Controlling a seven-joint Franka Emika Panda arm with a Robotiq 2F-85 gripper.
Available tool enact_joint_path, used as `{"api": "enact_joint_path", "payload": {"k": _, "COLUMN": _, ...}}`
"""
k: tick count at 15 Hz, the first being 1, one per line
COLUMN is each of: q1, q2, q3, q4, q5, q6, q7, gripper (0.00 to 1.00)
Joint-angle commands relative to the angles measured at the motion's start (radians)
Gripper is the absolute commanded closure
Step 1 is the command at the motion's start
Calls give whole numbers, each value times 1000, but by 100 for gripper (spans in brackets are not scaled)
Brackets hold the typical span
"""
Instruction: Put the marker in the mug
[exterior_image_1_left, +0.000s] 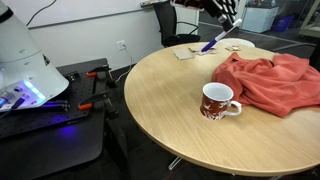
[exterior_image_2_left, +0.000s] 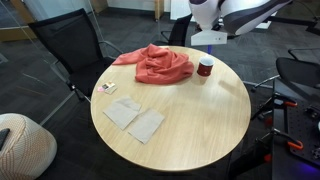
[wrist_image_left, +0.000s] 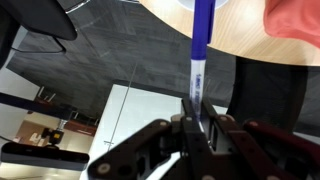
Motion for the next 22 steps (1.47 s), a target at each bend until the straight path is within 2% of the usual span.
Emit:
{"api": "enact_joint_path", "payload": {"k": 1, "q1": -40, "q2": 12, "q3": 42, "q4": 30, "q5": -50, "q6": -76, "q7": 146, "gripper": 97}}
{"api": "enact_joint_path", "payload": {"k": 5, "q1": -71, "q2": 36, "q3": 56, "q4": 48, "q5": -98, "q6": -104, "q7": 273, "gripper": 97}}
{"api": "enact_joint_path", "payload": {"k": 11, "q1": -109, "q2": 108, "q3": 60, "q4": 92, "q5": -130, "q6": -125, "q7": 386, "gripper": 97}}
{"api": "enact_joint_path", "payload": {"k": 22, "q1": -129, "q2": 278, "q3": 75, "q4": 237, "q5": -111, "q6": -208, "q7": 360, "gripper": 97}}
